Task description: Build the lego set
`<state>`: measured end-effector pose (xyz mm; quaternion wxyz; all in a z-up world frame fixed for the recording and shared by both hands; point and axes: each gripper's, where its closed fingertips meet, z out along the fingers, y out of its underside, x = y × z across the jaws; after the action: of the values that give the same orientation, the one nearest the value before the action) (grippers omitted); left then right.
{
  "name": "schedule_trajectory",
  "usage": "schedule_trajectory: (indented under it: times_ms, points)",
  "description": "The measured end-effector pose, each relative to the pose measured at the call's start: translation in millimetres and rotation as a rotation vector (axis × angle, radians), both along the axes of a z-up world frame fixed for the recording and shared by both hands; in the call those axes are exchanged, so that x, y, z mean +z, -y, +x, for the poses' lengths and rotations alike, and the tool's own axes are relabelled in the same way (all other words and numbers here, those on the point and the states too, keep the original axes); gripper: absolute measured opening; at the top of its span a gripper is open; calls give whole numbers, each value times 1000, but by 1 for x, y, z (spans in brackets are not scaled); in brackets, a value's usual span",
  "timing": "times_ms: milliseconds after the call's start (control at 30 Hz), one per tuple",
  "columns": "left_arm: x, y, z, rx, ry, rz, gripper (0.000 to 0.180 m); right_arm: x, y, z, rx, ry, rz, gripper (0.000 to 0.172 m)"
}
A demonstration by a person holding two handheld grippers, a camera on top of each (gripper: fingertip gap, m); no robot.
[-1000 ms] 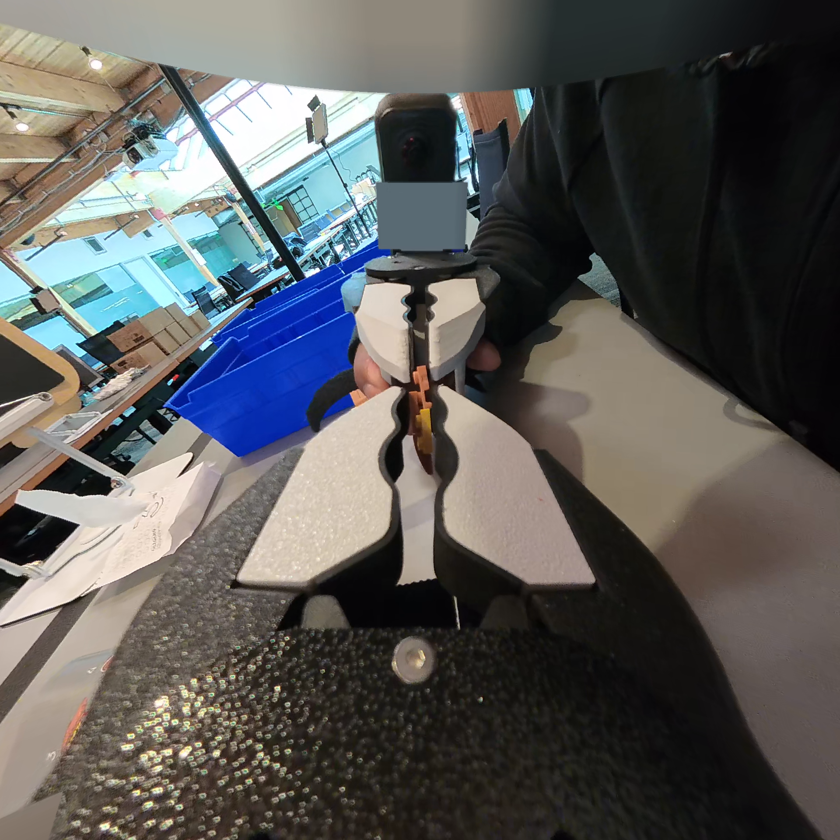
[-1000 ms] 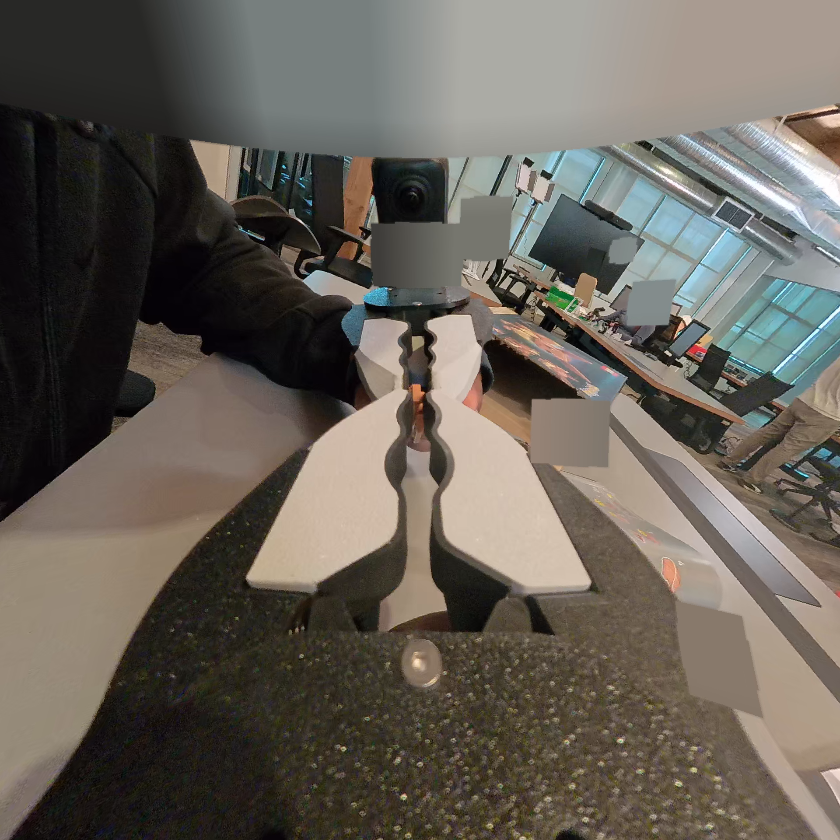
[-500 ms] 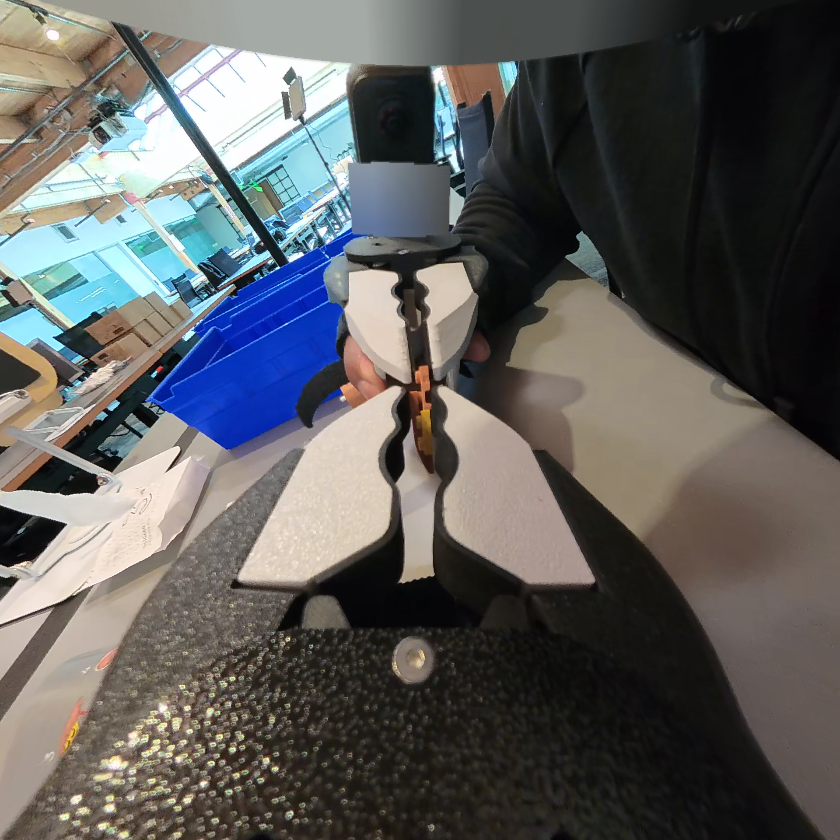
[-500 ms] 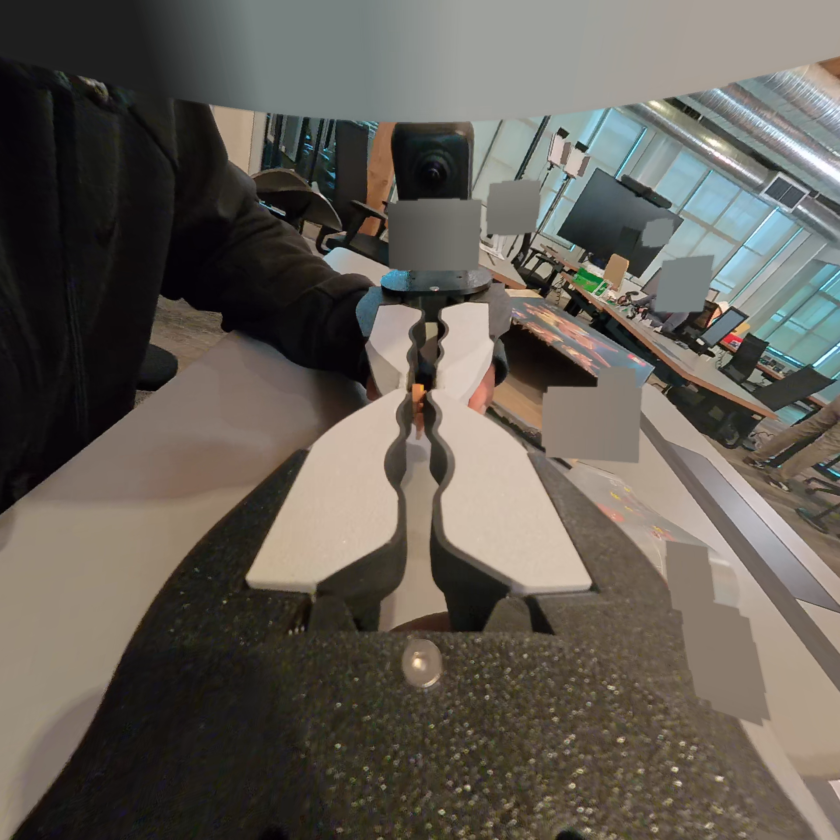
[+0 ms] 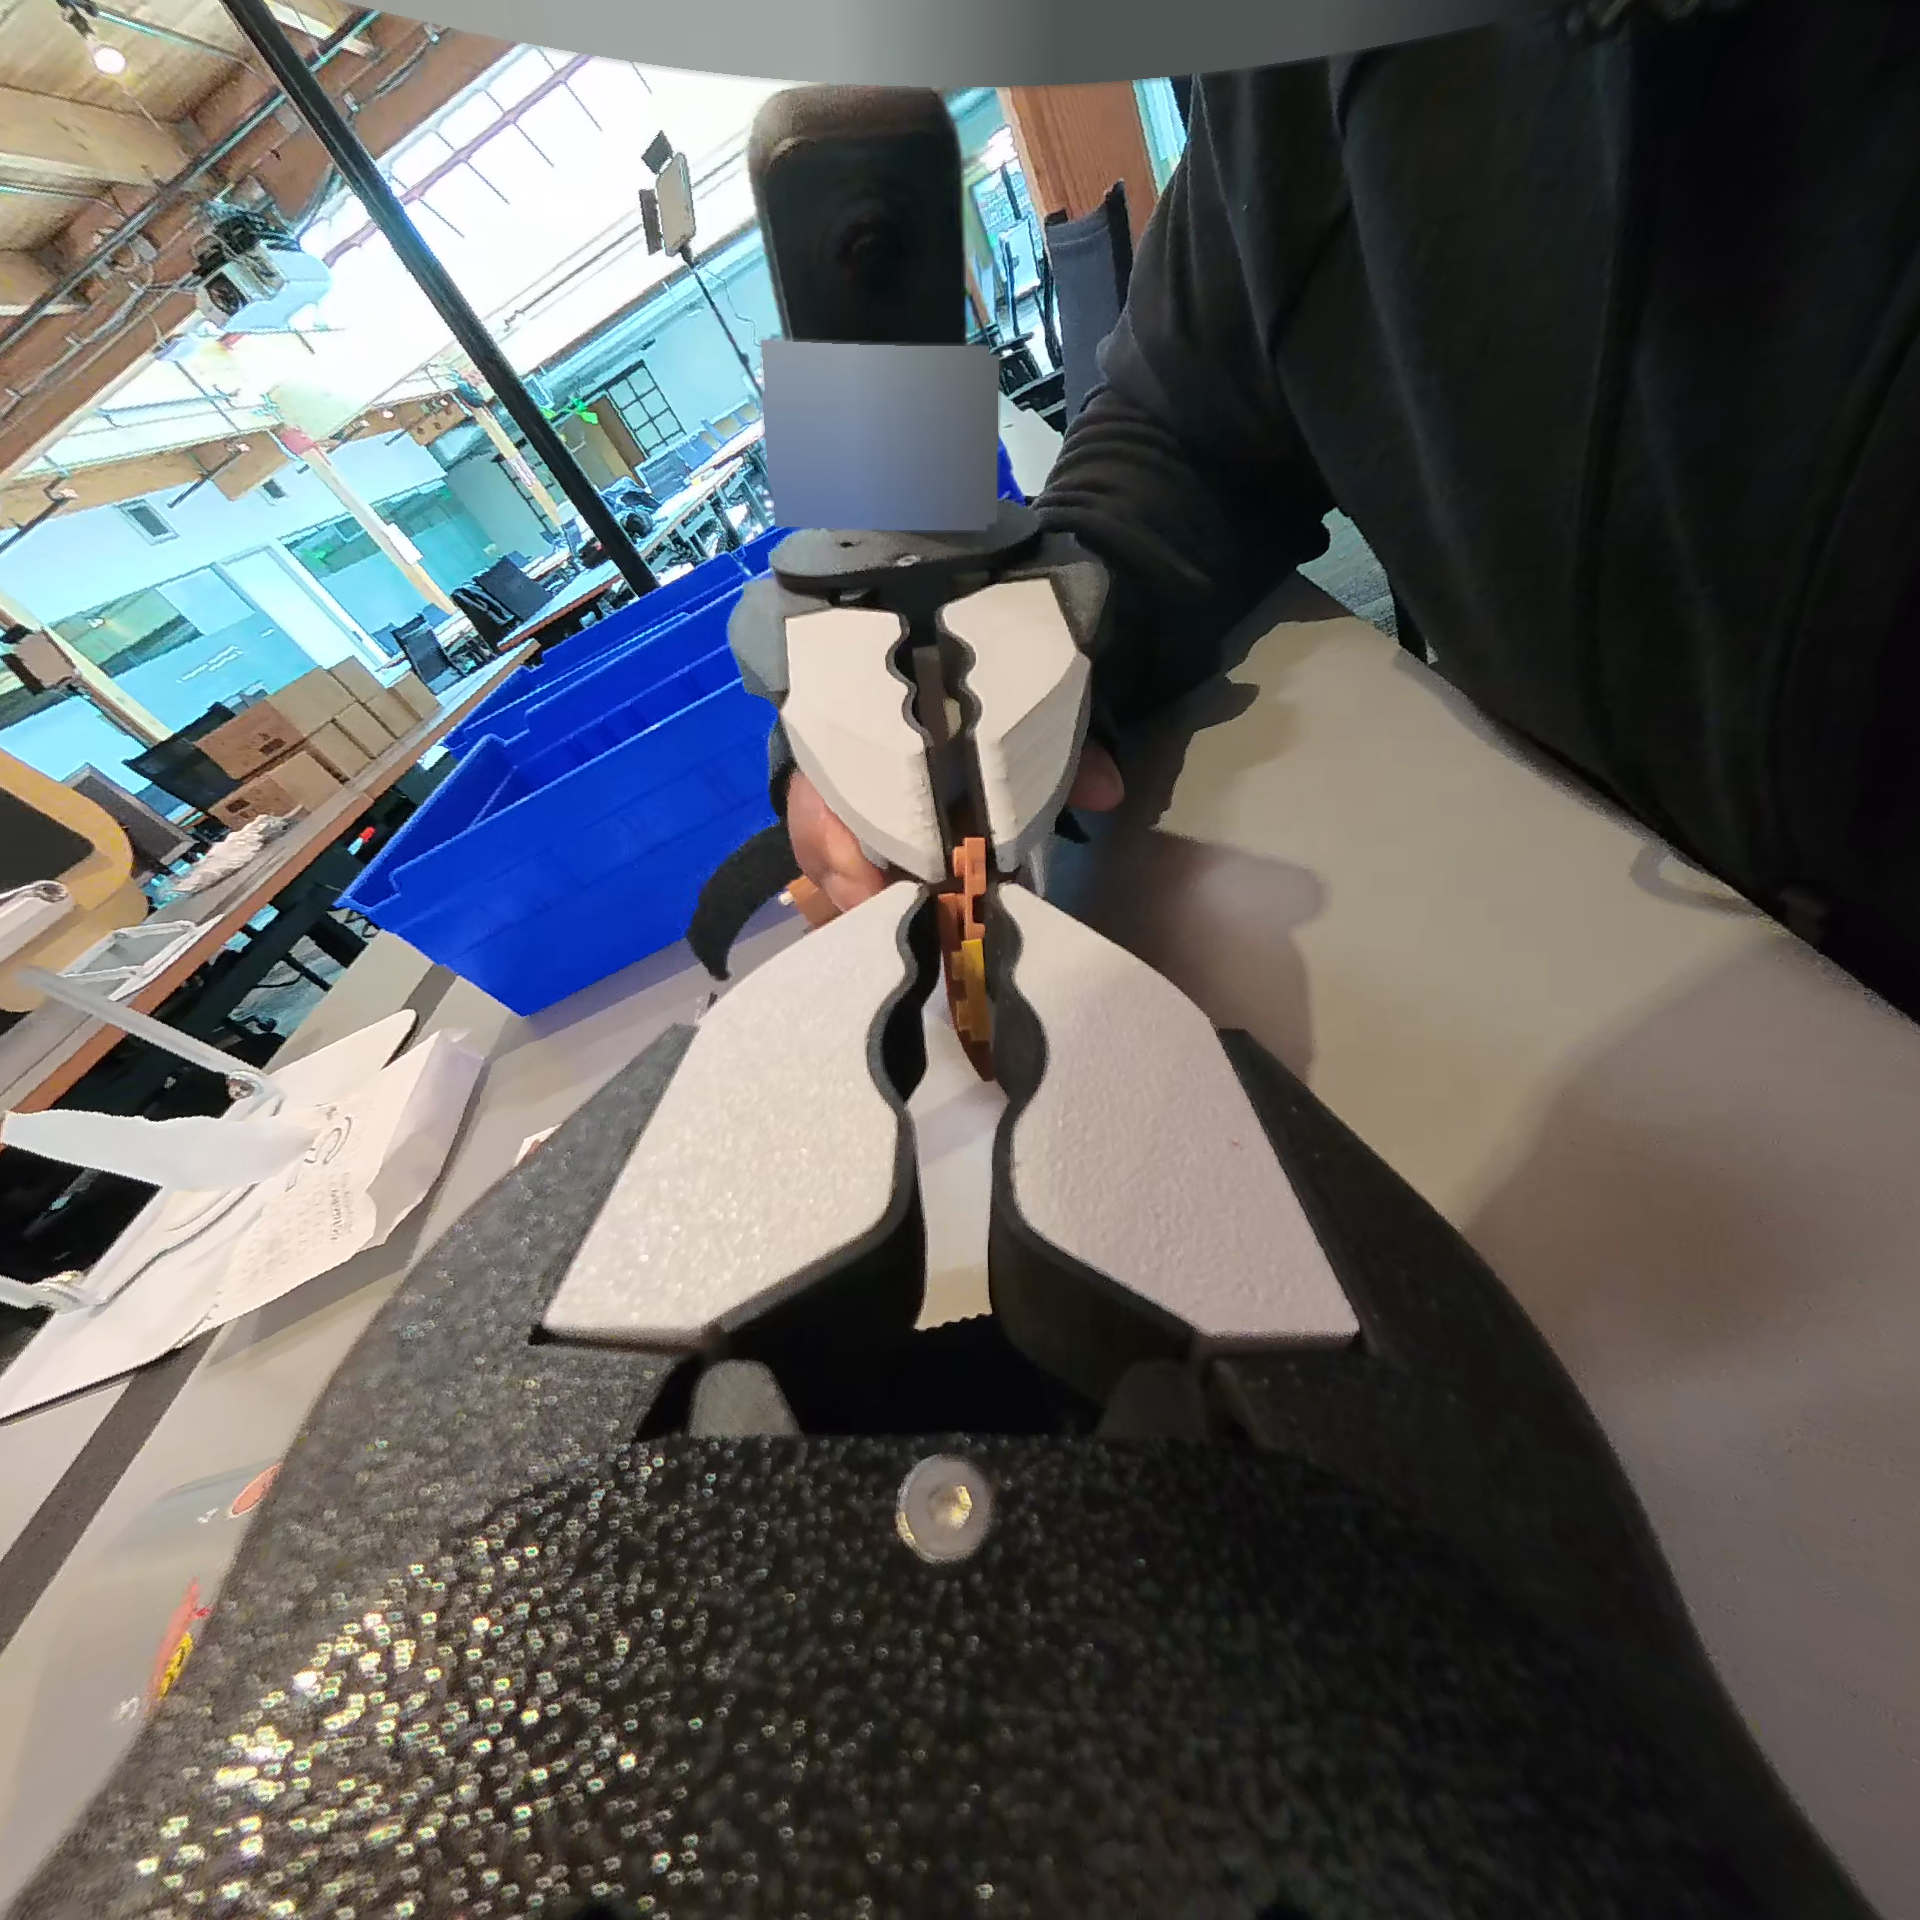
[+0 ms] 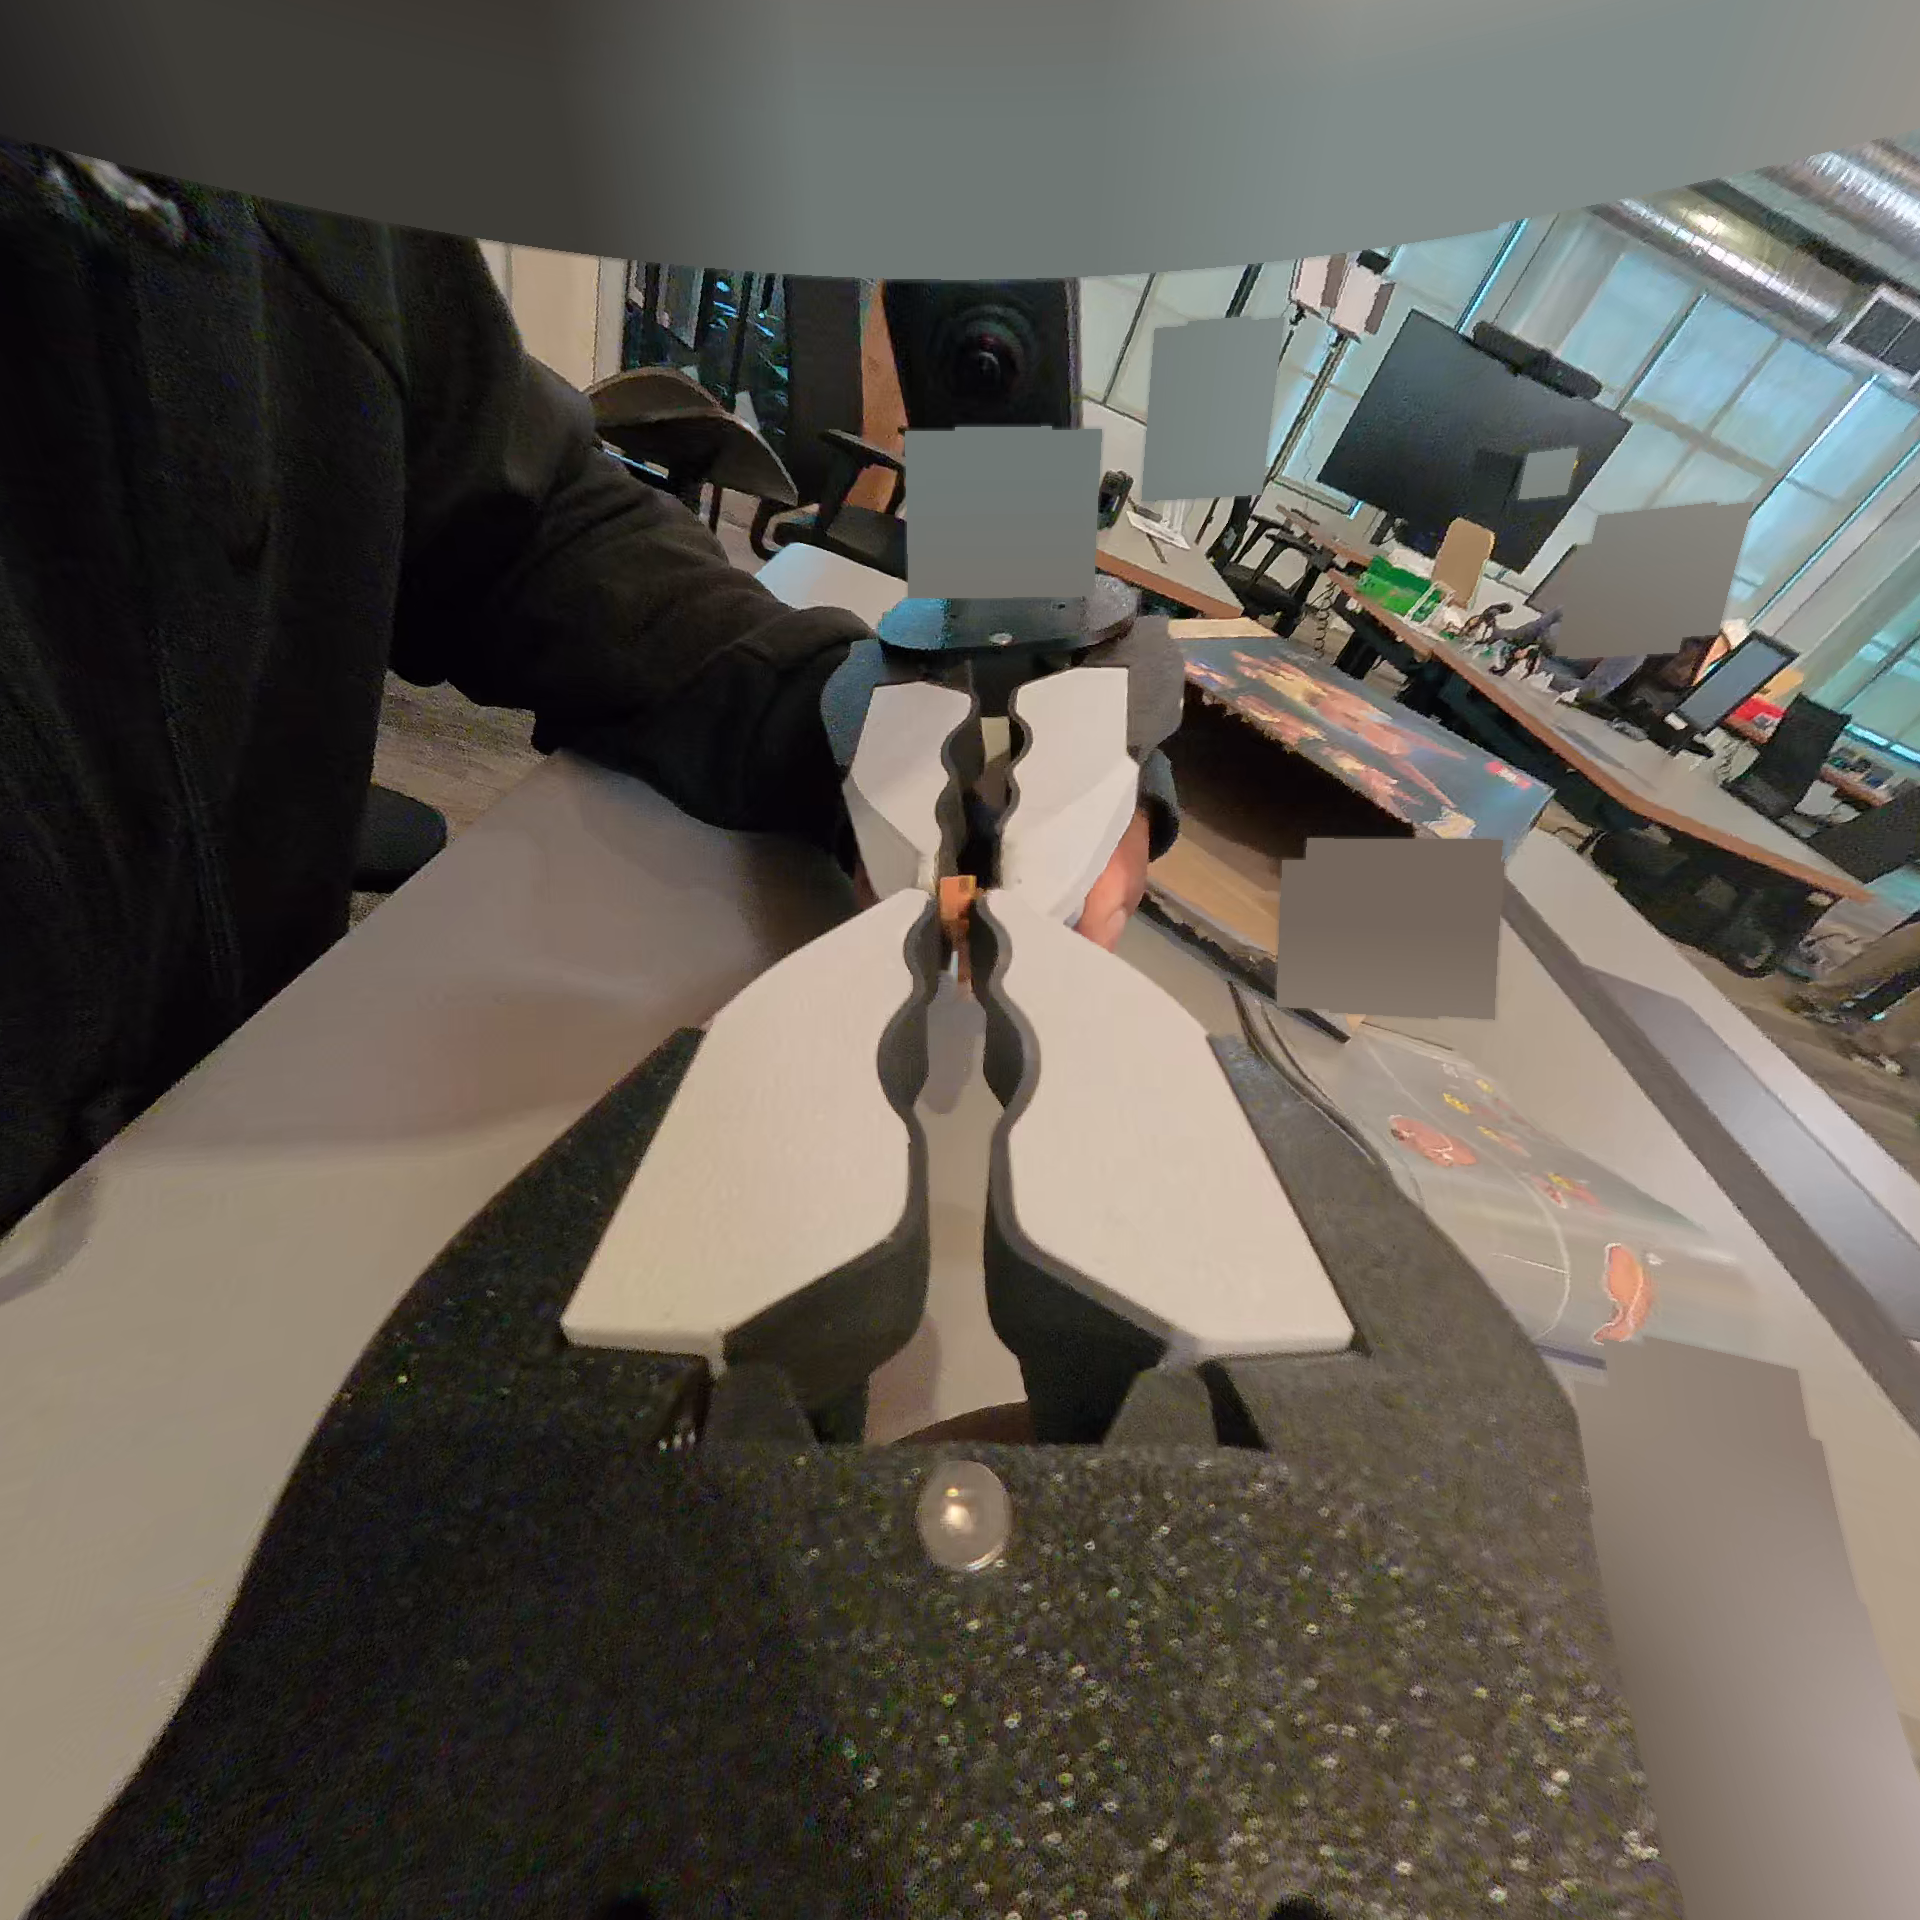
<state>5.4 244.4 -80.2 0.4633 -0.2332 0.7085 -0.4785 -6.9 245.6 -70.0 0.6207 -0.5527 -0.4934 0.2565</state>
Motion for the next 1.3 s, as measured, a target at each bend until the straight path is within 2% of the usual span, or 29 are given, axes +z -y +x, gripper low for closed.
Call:
schedule_trajectory:
  times_ms: [200,467,833,1300]
  points:
    - [-1,0,0,5,-9,9,9,-1,-2,1,6,-23,-63,4]
    - [-4,-6,3,37,-28,-2,8,-4,-7,3,-65,26,20,4]
    - [-7,-7,5,49,-46,-1,7,-8,-8,5,-103,58,31,5]
    - [-9,-11,6,70,-49,17,7,-9,-10,5,-93,-3,-77,5]
